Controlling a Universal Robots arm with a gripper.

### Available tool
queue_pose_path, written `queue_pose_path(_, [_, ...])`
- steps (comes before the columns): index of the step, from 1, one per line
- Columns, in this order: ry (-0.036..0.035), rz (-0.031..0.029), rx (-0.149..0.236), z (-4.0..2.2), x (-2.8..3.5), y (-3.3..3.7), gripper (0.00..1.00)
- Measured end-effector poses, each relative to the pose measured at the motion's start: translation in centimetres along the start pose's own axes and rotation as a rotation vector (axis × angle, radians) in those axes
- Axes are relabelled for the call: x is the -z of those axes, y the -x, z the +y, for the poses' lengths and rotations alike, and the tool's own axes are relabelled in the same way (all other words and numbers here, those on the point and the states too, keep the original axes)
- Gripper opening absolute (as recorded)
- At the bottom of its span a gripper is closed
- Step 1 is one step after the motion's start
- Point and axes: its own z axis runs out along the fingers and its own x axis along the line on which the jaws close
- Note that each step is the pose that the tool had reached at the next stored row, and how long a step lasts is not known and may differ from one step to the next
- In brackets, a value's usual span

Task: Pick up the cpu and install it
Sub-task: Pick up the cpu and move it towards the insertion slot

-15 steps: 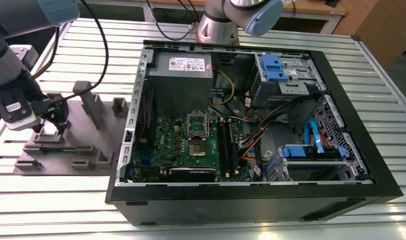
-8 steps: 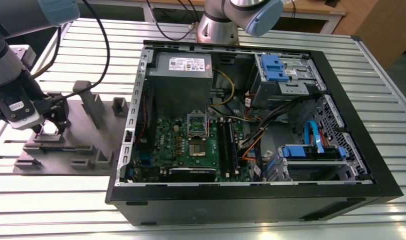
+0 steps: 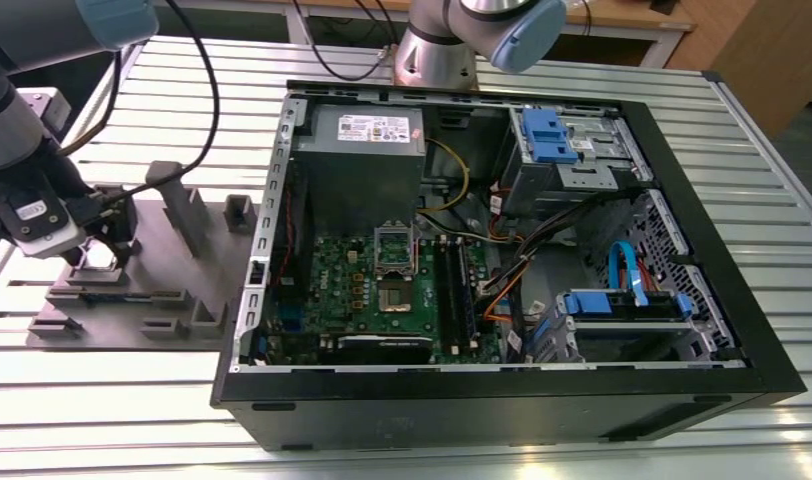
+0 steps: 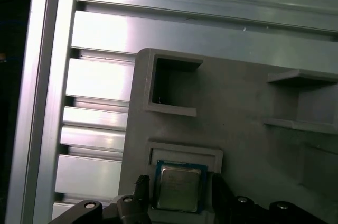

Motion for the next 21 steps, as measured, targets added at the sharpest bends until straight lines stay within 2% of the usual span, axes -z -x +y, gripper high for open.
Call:
queue_pose_path(3, [0.0001, -0.0003, 0.0, 0.0, 0.13, 0.01, 0.59])
queue_pose_path(21, [0.0044, -0.0007, -0.011, 0.08, -0.19, 0.0, 0.59])
